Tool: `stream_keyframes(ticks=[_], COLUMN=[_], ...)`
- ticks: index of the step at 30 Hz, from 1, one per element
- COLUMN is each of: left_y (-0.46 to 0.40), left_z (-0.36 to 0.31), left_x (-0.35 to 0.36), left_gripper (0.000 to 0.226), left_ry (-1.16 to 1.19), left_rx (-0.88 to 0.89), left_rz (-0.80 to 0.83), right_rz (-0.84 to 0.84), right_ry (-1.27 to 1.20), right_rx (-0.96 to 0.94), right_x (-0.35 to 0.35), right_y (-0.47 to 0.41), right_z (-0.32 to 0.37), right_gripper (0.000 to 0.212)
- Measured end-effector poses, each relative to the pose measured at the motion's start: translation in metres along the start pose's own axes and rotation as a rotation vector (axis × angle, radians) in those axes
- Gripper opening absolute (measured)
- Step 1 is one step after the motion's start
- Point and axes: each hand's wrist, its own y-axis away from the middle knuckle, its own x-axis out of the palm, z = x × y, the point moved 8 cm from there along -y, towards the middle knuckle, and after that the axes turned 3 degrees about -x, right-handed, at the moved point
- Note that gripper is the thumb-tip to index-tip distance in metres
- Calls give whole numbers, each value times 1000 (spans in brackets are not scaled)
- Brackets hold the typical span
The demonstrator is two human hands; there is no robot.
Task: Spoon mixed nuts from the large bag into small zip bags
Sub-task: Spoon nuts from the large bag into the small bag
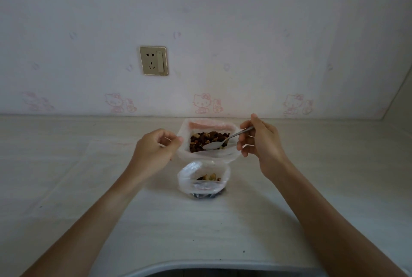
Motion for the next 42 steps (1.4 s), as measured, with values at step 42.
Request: stream_keyframes(ticks=[42], left_y=[-9], left_z=[3], left_x=[38], left_gripper=[10], left_ry=[-43], left_rx=[57], left_rz=[53], right_rz=[160], right_ry=[6], right_rx=[123], right_x=[29], right_y=[8], right_z=[-30], right_gripper=[18])
